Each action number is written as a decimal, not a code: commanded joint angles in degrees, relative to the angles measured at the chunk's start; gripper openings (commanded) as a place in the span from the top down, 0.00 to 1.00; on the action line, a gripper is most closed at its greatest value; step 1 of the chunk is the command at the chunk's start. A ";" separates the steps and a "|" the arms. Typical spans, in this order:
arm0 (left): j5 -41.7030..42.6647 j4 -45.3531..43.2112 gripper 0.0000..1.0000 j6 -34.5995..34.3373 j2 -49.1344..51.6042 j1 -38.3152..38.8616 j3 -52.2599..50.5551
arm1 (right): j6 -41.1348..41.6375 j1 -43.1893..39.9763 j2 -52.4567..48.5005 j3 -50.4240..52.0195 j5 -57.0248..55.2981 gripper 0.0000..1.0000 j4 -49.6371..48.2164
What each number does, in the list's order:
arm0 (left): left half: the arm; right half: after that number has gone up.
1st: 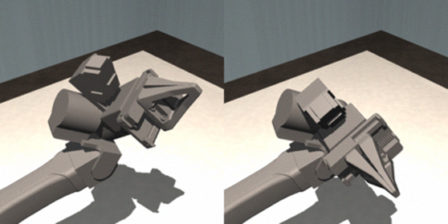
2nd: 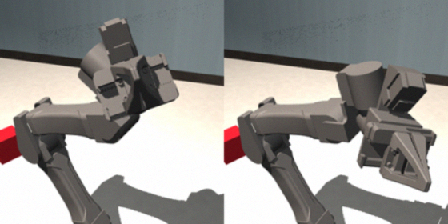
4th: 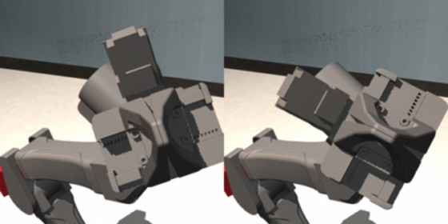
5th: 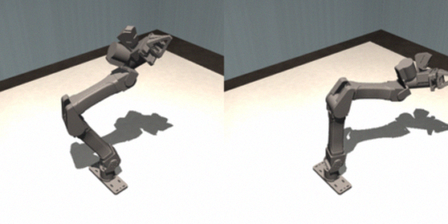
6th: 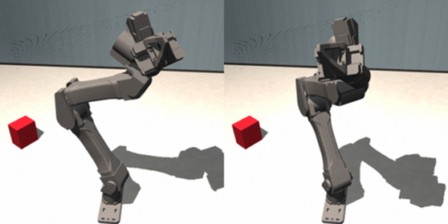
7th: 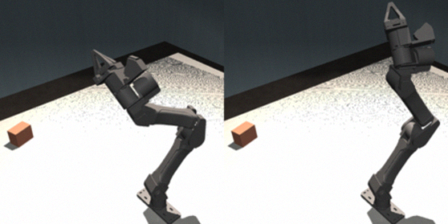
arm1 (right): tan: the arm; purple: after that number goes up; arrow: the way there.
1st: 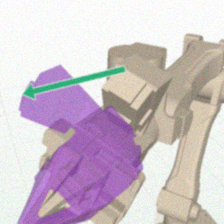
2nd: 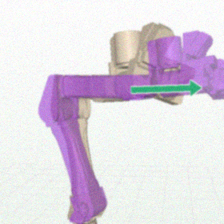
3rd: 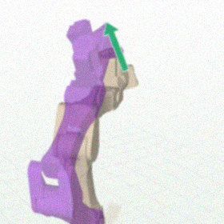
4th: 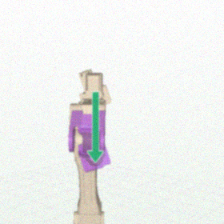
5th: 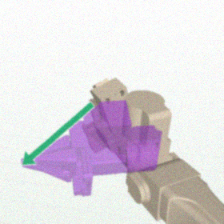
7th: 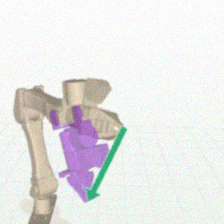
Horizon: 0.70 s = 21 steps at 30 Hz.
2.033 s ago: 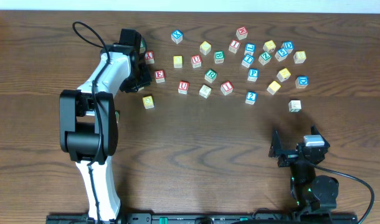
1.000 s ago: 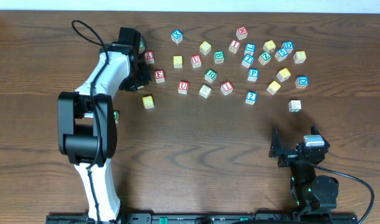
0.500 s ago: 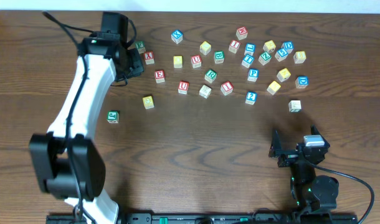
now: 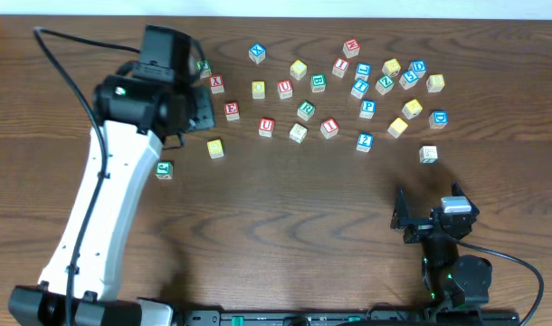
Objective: Spell out NEURIPS
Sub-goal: 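Lift the green N block and carry it toward the near-left area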
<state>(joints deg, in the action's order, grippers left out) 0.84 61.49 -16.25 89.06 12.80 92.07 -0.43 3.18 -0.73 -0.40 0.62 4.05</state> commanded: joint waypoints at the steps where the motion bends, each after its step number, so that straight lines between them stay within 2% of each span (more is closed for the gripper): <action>1: -7.26 0.35 0.89 -1.95 -2.51 5.20 -3.93 | 0.81 -0.46 0.24 0.07 -0.04 0.01 0.31; 10: -8.00 -7.30 0.91 -5.20 -7.72 13.51 -18.45 | 0.81 -0.48 0.24 0.07 -0.04 0.01 0.31; 21: -7.98 -17.35 0.91 -12.28 -12.35 14.84 -36.17 | 0.81 -0.48 0.24 0.07 -0.04 0.01 0.31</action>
<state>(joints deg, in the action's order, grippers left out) -6.17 45.80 -24.73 77.67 27.55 58.96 -0.40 3.18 -0.73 -0.40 0.62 4.08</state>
